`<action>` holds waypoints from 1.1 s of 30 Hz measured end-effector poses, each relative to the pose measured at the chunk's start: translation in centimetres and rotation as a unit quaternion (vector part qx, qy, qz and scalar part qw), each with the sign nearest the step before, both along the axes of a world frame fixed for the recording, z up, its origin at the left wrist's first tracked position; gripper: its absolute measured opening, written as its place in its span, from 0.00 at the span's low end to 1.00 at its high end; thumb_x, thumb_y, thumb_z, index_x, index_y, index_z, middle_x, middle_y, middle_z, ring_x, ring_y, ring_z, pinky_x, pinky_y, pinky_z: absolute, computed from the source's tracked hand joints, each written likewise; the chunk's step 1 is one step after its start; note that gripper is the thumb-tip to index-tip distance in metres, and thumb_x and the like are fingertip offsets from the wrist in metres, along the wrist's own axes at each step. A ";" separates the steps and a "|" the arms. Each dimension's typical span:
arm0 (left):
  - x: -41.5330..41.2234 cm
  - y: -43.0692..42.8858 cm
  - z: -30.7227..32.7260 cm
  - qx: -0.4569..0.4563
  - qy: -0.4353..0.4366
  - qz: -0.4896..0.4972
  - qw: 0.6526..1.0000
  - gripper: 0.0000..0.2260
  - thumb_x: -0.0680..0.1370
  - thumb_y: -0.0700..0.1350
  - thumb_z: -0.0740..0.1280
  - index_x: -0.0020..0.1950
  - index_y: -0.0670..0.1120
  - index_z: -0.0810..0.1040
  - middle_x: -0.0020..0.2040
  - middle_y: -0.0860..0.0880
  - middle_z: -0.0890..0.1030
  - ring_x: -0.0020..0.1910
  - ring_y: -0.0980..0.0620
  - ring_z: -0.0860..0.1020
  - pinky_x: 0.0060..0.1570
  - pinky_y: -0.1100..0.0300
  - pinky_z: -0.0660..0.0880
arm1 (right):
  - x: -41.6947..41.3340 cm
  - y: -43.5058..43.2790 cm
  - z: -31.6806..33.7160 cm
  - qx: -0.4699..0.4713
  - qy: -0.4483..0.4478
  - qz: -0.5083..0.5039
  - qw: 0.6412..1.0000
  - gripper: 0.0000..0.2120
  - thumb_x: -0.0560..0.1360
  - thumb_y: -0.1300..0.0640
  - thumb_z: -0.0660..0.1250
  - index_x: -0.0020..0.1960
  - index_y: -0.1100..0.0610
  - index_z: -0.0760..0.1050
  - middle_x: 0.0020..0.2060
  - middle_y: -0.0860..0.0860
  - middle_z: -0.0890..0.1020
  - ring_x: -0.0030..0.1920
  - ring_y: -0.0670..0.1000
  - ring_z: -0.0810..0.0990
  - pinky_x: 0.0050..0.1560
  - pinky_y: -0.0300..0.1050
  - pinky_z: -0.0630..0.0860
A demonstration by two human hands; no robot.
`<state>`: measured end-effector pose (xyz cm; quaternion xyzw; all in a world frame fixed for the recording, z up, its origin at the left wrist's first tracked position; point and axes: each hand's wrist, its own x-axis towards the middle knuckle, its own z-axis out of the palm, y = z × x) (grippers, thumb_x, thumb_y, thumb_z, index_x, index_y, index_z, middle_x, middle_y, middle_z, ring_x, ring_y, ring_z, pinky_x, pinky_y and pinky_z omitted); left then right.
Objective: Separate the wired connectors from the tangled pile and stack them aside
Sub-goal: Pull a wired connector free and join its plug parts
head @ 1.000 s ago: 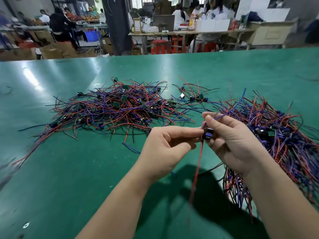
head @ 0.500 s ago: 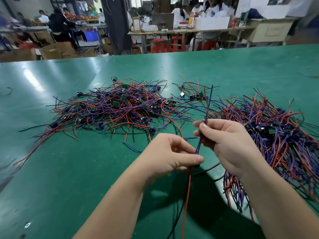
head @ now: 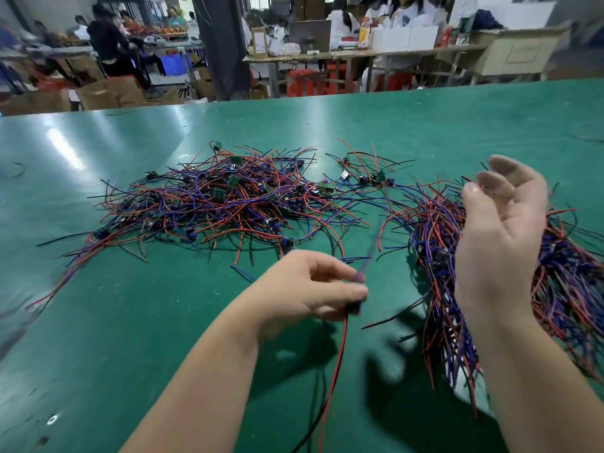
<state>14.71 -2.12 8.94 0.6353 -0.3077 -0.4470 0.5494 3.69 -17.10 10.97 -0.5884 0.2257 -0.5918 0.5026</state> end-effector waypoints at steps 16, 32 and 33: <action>1.8 -0.6 -0.8 -0.026 -0.104 0.241 0.965 0.09 0.77 0.51 0.67 0.42 0.48 0.82 0.37 0.51 0.84 0.33 0.58 0.80 0.34 0.63 0.76 | -0.4 0.2 0.2 -0.117 0.289 0.062 0.948 0.10 0.67 0.60 0.74 0.47 0.49 0.83 0.37 0.43 0.84 0.36 0.42 0.82 0.45 0.41 0.79; 3.8 -0.5 -3.4 0.101 -0.309 0.326 0.888 0.08 0.74 0.48 0.68 0.52 0.53 0.83 0.43 0.59 0.83 0.42 0.58 0.79 0.49 0.61 0.74 | -0.8 -0.8 0.2 -0.149 0.454 -0.071 0.875 0.20 0.72 0.52 0.68 0.64 0.46 0.73 0.59 0.52 0.73 0.58 0.53 0.72 0.62 0.54 0.63; 3.8 -0.5 -3.1 0.031 -0.281 0.356 0.891 0.06 0.74 0.46 0.69 0.48 0.52 0.84 0.40 0.59 0.83 0.38 0.60 0.79 0.46 0.63 0.75 | -0.7 -0.4 0.1 -0.161 0.425 -0.051 0.889 0.18 0.72 0.54 0.69 0.62 0.47 0.75 0.56 0.51 0.74 0.53 0.51 0.73 0.61 0.51 0.66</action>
